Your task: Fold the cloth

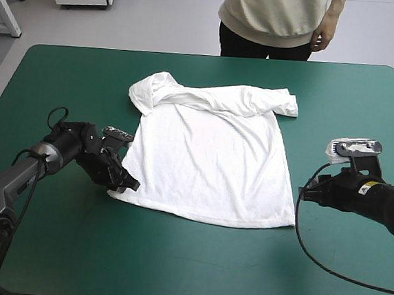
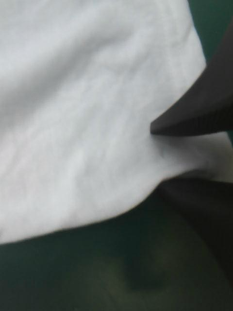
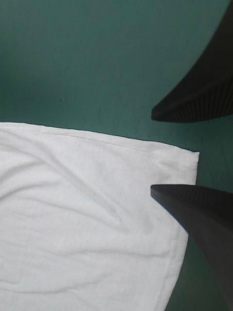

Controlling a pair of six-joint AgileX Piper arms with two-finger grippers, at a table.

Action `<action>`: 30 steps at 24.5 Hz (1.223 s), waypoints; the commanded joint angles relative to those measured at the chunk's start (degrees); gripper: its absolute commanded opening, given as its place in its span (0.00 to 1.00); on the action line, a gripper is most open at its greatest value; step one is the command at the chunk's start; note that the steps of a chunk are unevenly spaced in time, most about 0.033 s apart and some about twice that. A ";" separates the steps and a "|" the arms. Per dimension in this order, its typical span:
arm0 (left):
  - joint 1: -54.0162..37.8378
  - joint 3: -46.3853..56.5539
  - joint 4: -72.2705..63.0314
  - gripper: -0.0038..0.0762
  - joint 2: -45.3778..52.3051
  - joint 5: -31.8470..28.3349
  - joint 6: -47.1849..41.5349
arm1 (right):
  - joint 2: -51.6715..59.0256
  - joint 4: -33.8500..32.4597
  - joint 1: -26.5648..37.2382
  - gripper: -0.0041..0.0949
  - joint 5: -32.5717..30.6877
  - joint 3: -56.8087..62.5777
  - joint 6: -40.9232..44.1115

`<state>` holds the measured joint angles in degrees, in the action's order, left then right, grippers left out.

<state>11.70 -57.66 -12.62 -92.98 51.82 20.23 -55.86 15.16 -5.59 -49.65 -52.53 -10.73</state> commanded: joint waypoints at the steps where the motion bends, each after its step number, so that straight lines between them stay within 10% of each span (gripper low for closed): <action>1: 1.41 0.07 -5.51 0.04 -0.48 -1.41 -0.24 | 0.12 0.67 0.35 0.42 0.87 -1.33 -0.96; 13: 1.41 0.07 -5.86 0.04 -0.48 -1.09 -1.18 | -10.95 -9.79 -11.21 0.59 -1.95 -0.86 7.98; 24: 1.41 0.07 -5.86 0.04 -0.48 -1.55 -1.18 | -29.03 -5.58 -11.64 0.65 -2.50 -0.86 10.73; 30: 1.41 0.07 -5.86 0.04 -0.48 -1.80 -1.18 | -33.24 -4.34 -11.64 0.33 -2.77 -0.86 8.22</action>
<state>12.18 -57.74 -15.31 -93.46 50.14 19.77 -88.16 7.59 -17.09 -53.58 -53.04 0.00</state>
